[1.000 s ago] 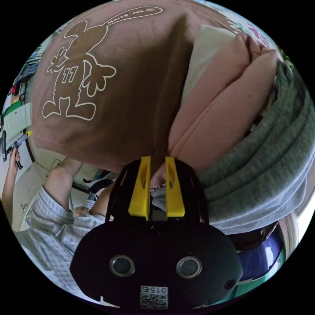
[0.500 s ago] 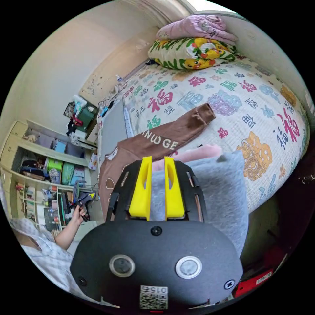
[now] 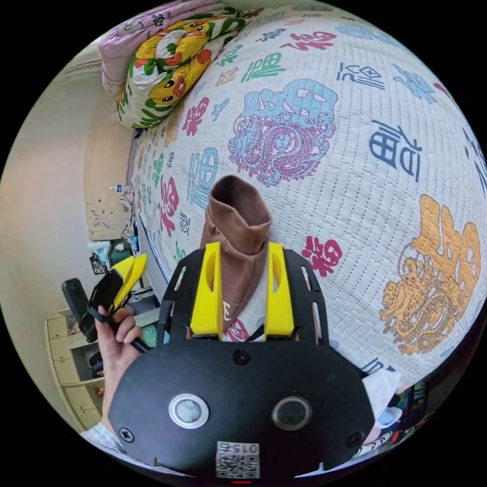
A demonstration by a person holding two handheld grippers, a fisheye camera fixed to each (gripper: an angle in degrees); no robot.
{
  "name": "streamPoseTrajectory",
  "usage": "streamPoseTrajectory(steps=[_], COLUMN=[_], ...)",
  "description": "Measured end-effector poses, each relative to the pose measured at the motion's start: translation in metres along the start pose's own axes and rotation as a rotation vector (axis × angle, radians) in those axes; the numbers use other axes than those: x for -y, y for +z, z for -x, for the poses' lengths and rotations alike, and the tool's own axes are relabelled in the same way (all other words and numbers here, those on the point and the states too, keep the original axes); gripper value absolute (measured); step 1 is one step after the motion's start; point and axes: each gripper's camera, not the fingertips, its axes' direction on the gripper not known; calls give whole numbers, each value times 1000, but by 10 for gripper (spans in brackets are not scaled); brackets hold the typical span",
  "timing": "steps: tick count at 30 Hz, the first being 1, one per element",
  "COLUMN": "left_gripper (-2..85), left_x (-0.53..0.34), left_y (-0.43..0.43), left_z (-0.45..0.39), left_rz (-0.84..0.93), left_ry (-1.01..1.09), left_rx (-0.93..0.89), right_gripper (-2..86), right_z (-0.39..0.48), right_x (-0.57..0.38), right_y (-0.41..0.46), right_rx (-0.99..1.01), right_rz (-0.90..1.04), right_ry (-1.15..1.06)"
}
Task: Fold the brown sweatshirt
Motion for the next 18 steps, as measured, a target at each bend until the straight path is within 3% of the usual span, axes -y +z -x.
streamPoseTrajectory(steps=[4, 9, 13, 18], left_gripper=[115, 139, 85, 30], left_x=[54, 92, 96, 91], left_y=[84, 167, 201, 196], left_z=[-11, -19, -24, -16], left_rz=[152, 341, 431, 435], left_ry=[19, 53, 107, 165], left_rx=[22, 89, 274, 260], right_gripper=[125, 97, 68, 43], right_z=[-40, -77, -80, -60], right_x=[4, 1, 4, 17], right_y=[20, 29, 33, 38], right_rx=[-82, -20, -27, -40], right_rz=[58, 52, 39, 43], right_ry=[9, 64, 53, -12])
